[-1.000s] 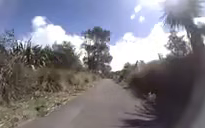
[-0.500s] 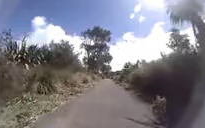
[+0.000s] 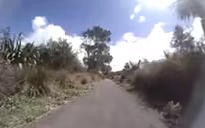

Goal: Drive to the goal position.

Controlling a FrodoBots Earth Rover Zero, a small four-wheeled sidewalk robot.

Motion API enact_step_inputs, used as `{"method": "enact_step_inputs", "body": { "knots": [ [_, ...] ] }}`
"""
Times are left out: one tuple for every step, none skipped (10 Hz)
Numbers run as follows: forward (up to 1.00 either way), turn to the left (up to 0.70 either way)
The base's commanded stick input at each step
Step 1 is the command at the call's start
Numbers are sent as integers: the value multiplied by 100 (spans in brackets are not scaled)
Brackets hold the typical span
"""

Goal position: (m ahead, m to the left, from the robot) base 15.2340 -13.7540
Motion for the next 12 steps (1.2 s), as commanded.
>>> {"method": "enact_step_inputs", "body": {
  "knots": [
    [85,0],
    [85,0],
    [85,0],
    [85,0],
    [85,0],
    [85,0],
    [85,-1],
    [85,-12],
    [85,-23],
    [85,-33],
    [85,-34],
    [85,-34]
  ]
}}
